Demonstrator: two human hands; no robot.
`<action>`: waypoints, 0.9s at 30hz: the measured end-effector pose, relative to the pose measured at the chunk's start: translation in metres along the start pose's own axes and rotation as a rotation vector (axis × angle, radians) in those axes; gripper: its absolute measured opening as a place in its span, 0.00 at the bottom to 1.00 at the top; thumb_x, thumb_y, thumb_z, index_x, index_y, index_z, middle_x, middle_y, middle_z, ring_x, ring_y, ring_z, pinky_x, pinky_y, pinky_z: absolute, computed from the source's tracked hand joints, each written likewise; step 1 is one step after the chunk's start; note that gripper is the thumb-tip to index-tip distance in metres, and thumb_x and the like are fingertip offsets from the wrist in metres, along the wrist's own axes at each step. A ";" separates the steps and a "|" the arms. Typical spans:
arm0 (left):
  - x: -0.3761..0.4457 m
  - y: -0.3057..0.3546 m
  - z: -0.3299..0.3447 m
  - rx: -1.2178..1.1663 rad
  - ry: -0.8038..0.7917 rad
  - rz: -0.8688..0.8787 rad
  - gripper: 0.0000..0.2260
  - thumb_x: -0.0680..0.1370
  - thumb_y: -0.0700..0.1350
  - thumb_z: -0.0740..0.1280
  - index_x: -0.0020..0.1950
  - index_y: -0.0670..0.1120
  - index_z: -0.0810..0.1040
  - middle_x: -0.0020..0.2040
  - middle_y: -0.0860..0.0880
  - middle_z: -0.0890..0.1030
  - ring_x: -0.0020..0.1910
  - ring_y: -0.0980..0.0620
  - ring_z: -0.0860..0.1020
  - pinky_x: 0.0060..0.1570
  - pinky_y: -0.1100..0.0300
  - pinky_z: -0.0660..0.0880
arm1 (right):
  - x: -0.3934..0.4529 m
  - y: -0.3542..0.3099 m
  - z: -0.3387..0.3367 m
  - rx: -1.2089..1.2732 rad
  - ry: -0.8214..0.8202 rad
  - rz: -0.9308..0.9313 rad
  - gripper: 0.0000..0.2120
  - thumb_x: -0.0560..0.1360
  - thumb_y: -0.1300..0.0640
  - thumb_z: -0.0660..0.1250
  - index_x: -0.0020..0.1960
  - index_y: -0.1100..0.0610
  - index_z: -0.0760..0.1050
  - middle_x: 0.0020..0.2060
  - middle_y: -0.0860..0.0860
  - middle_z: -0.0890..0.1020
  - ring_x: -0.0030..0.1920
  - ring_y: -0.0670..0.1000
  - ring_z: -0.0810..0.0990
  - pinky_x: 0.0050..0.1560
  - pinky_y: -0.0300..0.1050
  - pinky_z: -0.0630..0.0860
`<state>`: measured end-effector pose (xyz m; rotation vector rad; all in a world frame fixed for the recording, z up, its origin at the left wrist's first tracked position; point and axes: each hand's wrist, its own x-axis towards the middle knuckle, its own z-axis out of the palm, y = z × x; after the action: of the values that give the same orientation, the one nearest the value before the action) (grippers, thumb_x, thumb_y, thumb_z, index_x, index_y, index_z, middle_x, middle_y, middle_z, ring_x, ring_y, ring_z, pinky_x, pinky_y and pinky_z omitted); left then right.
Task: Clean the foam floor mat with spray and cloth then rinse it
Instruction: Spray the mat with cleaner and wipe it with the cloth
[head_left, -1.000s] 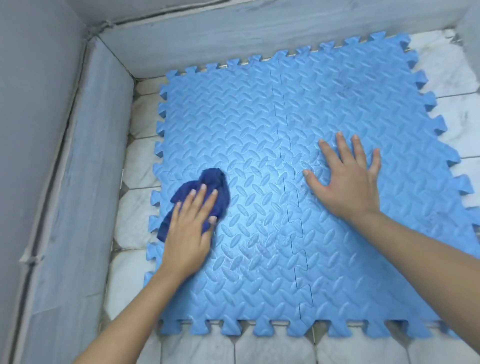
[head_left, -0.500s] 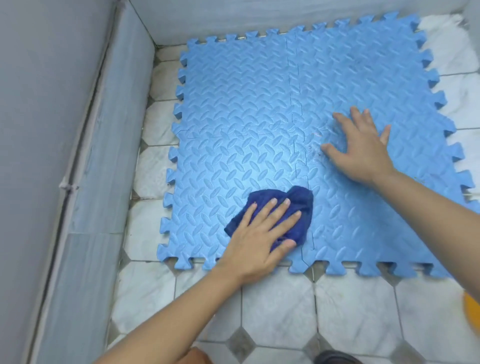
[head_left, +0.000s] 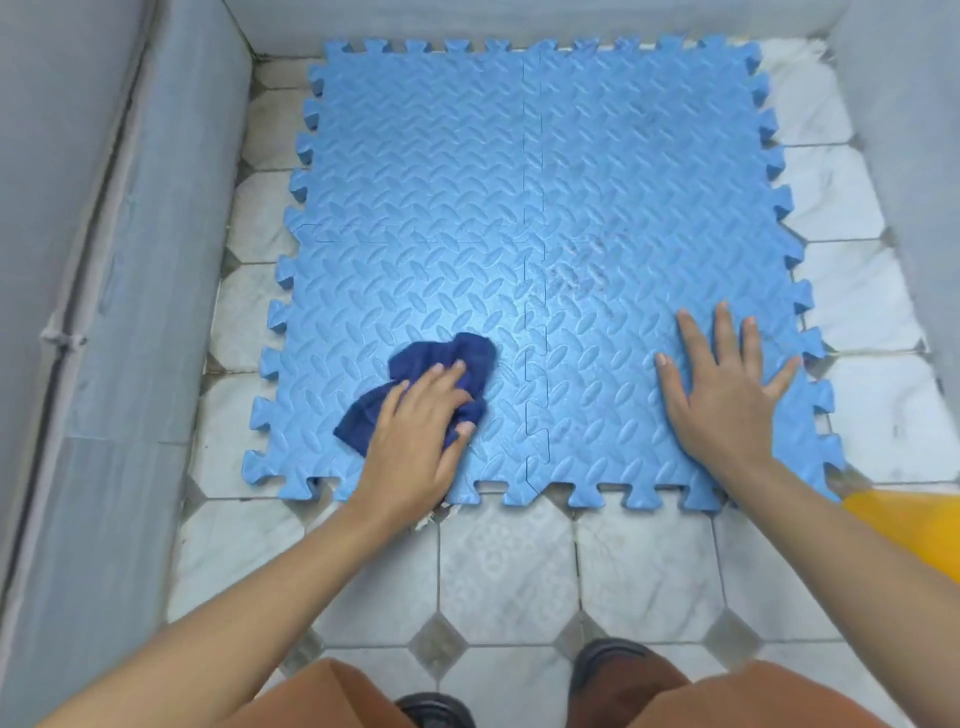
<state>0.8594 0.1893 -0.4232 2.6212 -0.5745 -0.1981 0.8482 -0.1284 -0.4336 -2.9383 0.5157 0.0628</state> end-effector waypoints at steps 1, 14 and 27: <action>-0.003 0.013 0.008 0.018 -0.073 0.161 0.17 0.79 0.52 0.57 0.66 0.50 0.70 0.74 0.52 0.66 0.74 0.53 0.61 0.70 0.48 0.57 | 0.001 -0.001 0.000 0.001 0.002 0.005 0.27 0.80 0.38 0.49 0.77 0.44 0.57 0.79 0.52 0.57 0.78 0.58 0.51 0.69 0.75 0.42; 0.015 -0.079 -0.028 0.088 0.118 -0.377 0.21 0.83 0.46 0.53 0.77 0.50 0.60 0.78 0.48 0.57 0.78 0.48 0.51 0.75 0.44 0.46 | 0.000 0.002 0.002 0.013 0.039 0.003 0.26 0.80 0.39 0.51 0.76 0.44 0.59 0.78 0.52 0.59 0.78 0.58 0.52 0.70 0.74 0.44; 0.043 0.074 0.047 0.377 -0.362 1.029 0.26 0.77 0.52 0.53 0.76 0.51 0.60 0.76 0.48 0.62 0.76 0.47 0.59 0.73 0.47 0.50 | 0.048 0.040 -0.023 0.137 0.172 0.044 0.18 0.78 0.58 0.59 0.66 0.49 0.74 0.69 0.50 0.73 0.67 0.58 0.68 0.66 0.58 0.62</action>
<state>0.8609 0.0920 -0.4328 2.2441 -2.1354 -0.2383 0.8801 -0.1852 -0.4201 -2.8124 0.5831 -0.2135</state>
